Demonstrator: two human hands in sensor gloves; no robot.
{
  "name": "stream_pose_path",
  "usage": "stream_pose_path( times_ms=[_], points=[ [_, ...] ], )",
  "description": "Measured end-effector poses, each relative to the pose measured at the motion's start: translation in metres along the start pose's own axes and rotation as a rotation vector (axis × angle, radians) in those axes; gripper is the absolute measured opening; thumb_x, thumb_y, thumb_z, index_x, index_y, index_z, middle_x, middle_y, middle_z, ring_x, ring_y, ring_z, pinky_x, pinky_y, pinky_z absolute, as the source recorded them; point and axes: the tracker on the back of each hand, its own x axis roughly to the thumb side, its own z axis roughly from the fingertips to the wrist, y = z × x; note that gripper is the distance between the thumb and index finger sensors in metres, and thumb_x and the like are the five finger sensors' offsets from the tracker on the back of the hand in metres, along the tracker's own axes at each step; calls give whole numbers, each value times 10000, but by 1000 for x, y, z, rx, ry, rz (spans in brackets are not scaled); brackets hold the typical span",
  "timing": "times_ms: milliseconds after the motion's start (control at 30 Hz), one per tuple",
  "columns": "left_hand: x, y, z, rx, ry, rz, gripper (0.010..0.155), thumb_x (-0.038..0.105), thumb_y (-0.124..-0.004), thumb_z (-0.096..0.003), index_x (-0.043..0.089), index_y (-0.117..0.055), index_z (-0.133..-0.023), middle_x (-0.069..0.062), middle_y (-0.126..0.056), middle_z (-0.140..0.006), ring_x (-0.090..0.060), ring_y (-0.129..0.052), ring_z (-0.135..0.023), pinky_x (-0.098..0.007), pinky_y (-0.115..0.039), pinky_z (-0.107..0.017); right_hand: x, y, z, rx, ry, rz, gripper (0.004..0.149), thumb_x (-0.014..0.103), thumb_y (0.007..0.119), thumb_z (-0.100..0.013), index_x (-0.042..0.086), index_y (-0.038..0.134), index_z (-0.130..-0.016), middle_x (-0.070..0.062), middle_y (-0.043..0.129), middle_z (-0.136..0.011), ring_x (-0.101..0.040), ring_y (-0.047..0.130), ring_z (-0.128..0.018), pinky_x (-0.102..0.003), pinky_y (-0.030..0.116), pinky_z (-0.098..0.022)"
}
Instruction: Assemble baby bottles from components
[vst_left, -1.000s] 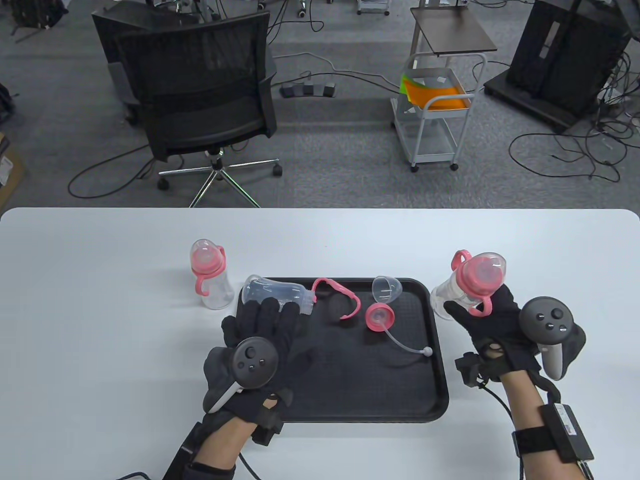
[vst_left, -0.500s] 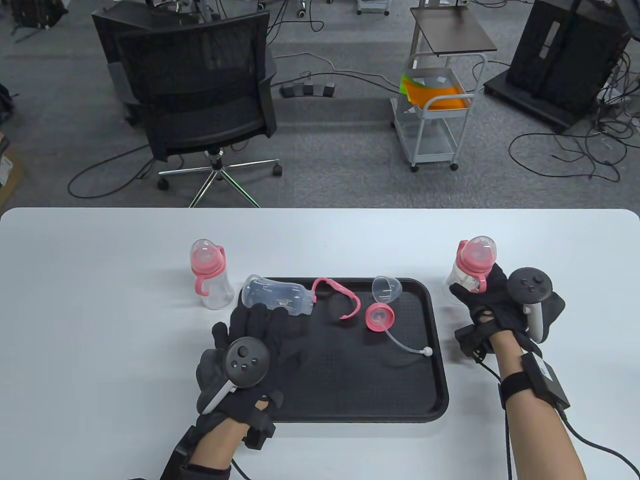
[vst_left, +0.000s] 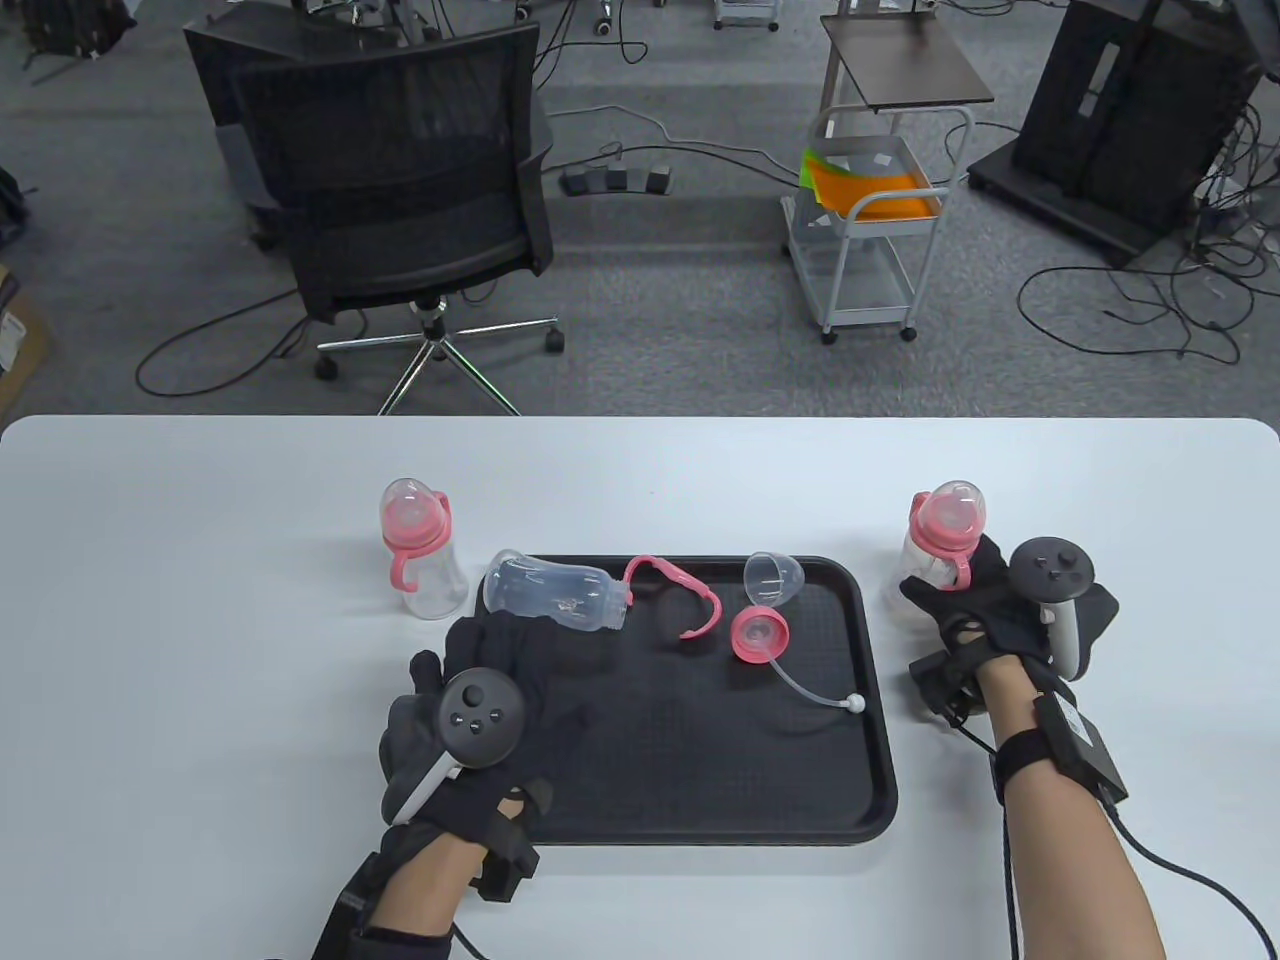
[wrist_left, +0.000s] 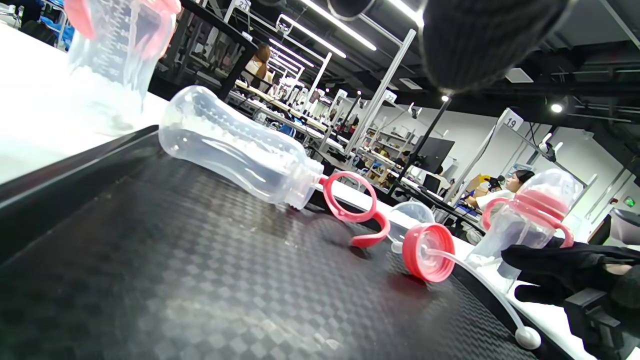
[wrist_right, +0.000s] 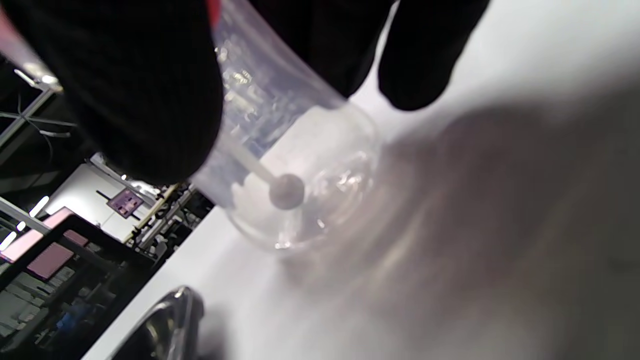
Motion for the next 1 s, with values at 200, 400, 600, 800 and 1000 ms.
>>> stream_pose_path(
  times_ms=[200, 400, 600, 800, 1000],
  points=[
    [1, 0, 0, -6, -6, -16, 916, 707, -775, -483, 361, -273, -1167, -66, -193, -1235, -421, -84, -1132, -743, -53, -745, 1, -7, 15, 5, -24, 66, 1018, 405, 1041, -280, 188, 432, -1066, -82, 549, -1062, -372, 712, -959, -561, 738, -663],
    [2, 4, -8, -47, 59, -77, 975, 677, -855, -476, 366, -235, -1160, -46, -175, -1237, -412, -84, -1140, -739, -59, -759, 6, -34, 54, -39, -117, -65, 1088, 524, 964, -313, 116, 311, -1083, -158, 418, -1090, -439, 646, -975, -588, 687, -684],
    [15, 4, -34, -79, 115, -313, 1048, 617, -950, -443, 364, -221, -1152, -15, -155, -1238, -412, -131, -1156, -750, -110, -774, 45, -67, 120, -126, -325, -271, 1017, 586, 813, -411, 135, 202, -1088, -222, 278, -1091, -454, 553, -1003, -584, 626, -720],
    [25, -5, -70, -161, 185, -504, 1138, 605, -989, -414, 366, -142, -1136, -4, -87, -1229, -398, -106, -1176, -746, -154, -790, 85, -59, 178, -124, -543, -224, 948, 592, 771, -428, 190, 237, -1100, -221, 298, -1097, -450, 582, -995, -579, 643, -713],
    [21, -25, -106, -191, 200, -555, 1154, 573, -1003, -413, 368, -115, -1121, 33, -90, -1226, -343, -96, -1191, -725, -151, -806, 93, -36, 215, -203, -705, -24, 938, 598, 760, -425, 174, 265, -1099, -205, 336, -1102, -434, 611, -996, -572, 660, -715]
  ],
)
